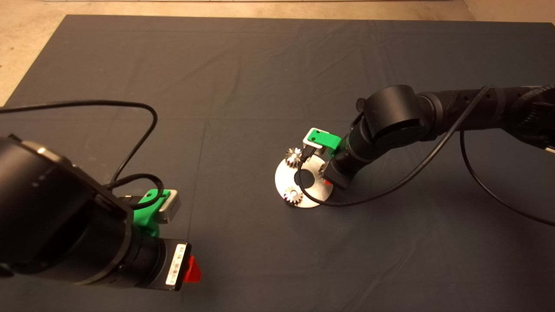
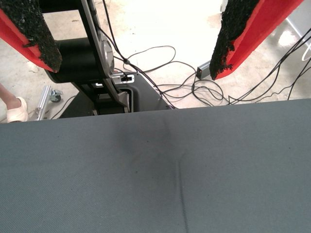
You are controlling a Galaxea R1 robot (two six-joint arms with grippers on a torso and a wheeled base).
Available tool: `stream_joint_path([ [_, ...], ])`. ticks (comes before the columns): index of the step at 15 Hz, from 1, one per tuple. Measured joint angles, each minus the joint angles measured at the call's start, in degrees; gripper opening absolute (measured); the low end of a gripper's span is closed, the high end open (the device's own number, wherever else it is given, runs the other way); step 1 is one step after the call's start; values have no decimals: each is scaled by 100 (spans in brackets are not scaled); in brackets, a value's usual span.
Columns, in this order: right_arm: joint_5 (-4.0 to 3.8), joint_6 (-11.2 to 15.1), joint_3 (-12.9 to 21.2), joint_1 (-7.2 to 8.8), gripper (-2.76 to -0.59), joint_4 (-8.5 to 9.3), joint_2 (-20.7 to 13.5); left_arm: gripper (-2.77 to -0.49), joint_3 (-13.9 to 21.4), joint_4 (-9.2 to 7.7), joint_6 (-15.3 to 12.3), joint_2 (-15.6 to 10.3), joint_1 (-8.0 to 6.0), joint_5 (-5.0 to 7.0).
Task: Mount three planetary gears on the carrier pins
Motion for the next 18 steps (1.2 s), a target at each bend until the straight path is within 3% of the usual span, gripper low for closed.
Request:
stream_joint_path([
  [18,-6,16,5,0,-236,-1,35,-109,0,-2,-2,33,1,0],
])
